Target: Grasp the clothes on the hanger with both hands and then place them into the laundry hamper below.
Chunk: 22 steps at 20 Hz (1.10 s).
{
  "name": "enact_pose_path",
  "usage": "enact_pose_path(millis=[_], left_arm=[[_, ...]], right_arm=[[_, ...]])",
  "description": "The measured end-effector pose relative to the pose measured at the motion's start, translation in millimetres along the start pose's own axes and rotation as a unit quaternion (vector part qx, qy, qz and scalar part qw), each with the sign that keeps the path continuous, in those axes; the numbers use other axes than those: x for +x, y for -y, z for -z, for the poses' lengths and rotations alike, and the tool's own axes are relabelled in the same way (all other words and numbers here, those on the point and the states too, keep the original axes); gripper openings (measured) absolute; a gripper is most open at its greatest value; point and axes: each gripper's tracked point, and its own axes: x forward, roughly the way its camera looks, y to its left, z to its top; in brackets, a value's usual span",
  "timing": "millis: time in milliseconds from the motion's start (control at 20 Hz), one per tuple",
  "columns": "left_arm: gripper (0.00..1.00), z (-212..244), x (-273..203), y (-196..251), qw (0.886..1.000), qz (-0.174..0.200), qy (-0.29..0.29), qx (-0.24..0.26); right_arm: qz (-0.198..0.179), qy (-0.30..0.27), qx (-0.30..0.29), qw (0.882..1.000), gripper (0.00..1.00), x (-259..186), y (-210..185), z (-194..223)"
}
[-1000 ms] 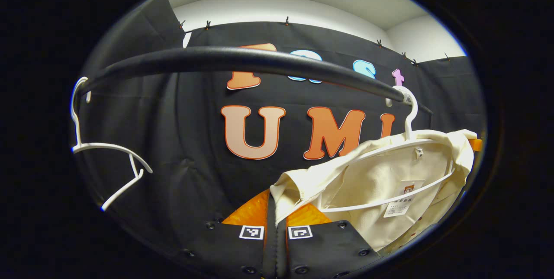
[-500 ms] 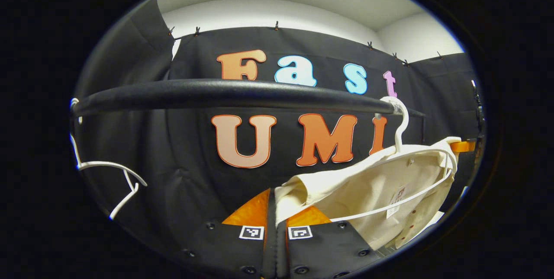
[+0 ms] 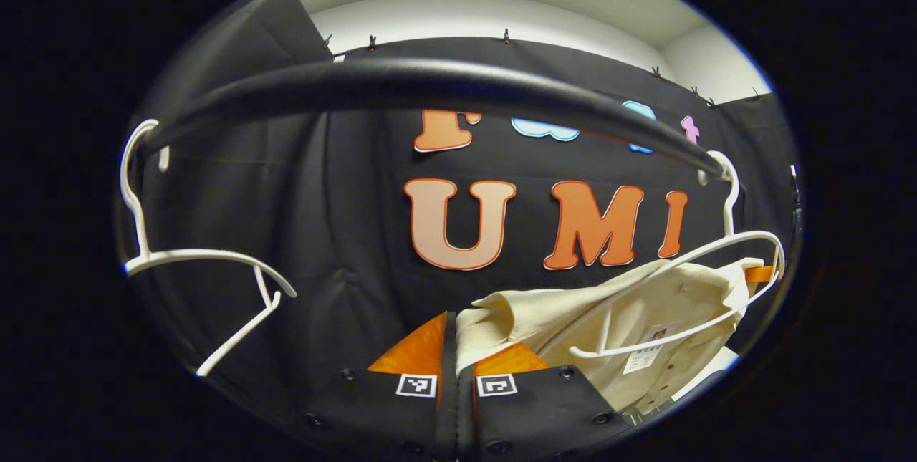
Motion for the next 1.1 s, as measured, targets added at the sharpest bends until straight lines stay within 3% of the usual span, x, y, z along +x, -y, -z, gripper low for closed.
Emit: enact_pose_path(millis=[150,400,600,1100], left_arm=[[0.06,28.7,5.0,-8.6,1.0,-0.007,-0.027,0.001],[0.07,80.7,7.1,-14.0,0.997,-0.007,-0.075,-0.008],[0.07,137.9,4.1,-11.2,0.993,0.002,-0.117,-0.023],[0.06,235.0,11.5,41.2,0.977,0.049,-0.207,0.022]], right_arm=[[-0.013,-0.018,0.041,0.999,0.0,18.4,5.8,28.7],[-0.001,-0.049,0.084,0.995,0.0,35.0,22.5,76.7],[0.035,-0.082,0.061,0.994,0.0,27.5,39.5,119.6],[0.12,-0.147,0.06,0.98,0.0,-5.1,81.6,222.5]])
